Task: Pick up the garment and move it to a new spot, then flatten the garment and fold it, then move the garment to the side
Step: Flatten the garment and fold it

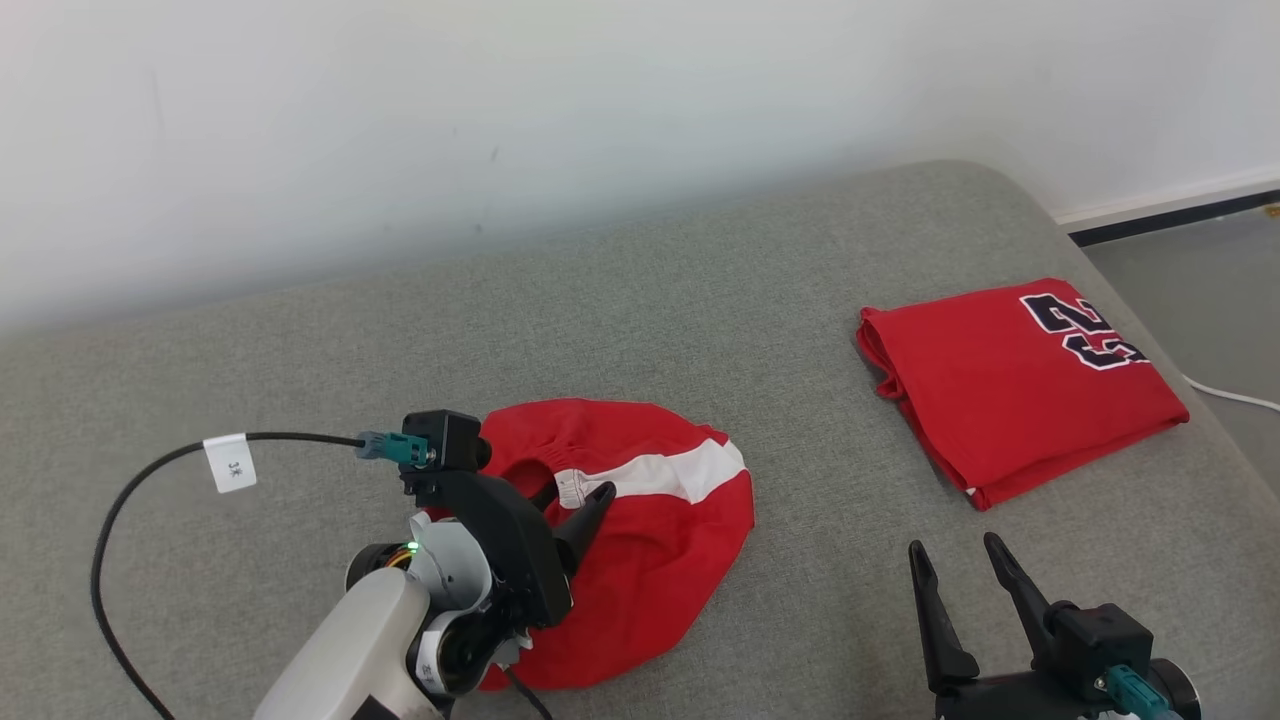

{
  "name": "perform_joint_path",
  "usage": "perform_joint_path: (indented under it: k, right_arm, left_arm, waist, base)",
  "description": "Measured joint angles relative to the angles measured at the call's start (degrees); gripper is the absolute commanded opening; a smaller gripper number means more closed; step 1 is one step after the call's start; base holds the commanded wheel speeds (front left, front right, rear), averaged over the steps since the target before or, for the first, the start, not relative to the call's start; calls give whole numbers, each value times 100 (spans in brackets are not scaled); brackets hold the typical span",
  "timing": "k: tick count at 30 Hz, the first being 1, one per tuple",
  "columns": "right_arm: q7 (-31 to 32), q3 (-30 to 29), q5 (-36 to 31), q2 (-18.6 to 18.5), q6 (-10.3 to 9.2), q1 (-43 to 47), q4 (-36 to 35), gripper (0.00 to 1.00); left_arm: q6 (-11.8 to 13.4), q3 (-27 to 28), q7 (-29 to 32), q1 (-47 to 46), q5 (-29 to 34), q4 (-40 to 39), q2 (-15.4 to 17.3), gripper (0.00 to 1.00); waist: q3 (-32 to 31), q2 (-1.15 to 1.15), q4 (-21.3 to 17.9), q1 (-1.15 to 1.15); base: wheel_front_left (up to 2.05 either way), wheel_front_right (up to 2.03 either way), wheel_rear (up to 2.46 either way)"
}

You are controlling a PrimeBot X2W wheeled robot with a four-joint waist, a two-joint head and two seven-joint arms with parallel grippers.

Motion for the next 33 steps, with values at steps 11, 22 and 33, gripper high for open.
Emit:
perform_joint_path:
  k: [11,22,33]
  right_arm:
    - [-27,15,37,0,0,22,47,100]
    - [-75,35,56,-1,-1,12,92,100]
    - [-112,94,64,0,0,-59,131,100]
  left_arm:
    - [390,-129,546,188,8,-1160,223,100]
    - [597,-213,643,109,33,-1158,98,100]
    - [744,-436,769,-166,141,-267,-114,100]
  waist:
    - [-58,0,-64,0]
    - [-76,0,-216,0]
    - [-14,0,-378,0]
  base:
    - [0,0,0]
    - [0,0,0]
    - [0,0,0]
